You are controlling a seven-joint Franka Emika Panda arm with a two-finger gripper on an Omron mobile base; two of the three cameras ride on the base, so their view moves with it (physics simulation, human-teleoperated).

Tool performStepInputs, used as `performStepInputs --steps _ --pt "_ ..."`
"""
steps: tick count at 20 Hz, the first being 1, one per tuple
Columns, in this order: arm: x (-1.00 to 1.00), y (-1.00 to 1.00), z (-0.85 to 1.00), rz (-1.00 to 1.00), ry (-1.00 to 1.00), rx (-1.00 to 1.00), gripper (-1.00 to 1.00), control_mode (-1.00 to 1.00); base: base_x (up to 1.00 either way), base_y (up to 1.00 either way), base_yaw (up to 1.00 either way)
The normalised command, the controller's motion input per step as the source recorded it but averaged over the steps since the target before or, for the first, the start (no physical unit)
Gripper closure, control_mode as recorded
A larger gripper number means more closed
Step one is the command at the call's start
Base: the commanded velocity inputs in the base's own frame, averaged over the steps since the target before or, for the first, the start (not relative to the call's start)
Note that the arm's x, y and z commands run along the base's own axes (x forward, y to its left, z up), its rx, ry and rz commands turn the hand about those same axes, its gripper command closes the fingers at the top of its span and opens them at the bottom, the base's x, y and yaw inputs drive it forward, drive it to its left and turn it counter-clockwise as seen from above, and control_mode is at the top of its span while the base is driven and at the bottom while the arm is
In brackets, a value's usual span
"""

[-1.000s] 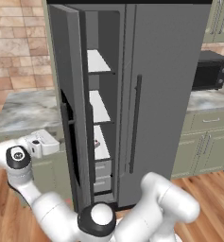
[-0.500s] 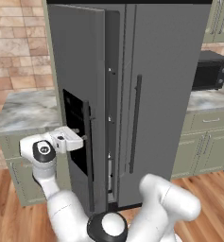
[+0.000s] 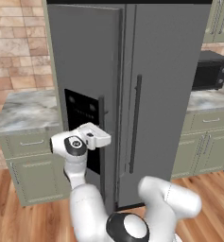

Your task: Pick up the frozen fish from the freezer, place it on any shelf in the fridge, and close the fridge and freezer doors when done.

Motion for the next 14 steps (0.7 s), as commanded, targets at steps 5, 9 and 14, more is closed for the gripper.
performStepInputs --steps 5,9,14 --pt "0.08 -0.77 0.19 0.0 -0.06 0.0 -1.0 -1.0 0.0 0.0 0.0" --pt "0.31 -0.5 0.15 0.04 -0.07 0.0 -1.0 -1.0 0.0 0.0 0.0" --pt "0.32 -0.37 0.18 0.03 -0.04 0.0 -1.0 -1.0 0.0 0.0 0.0"
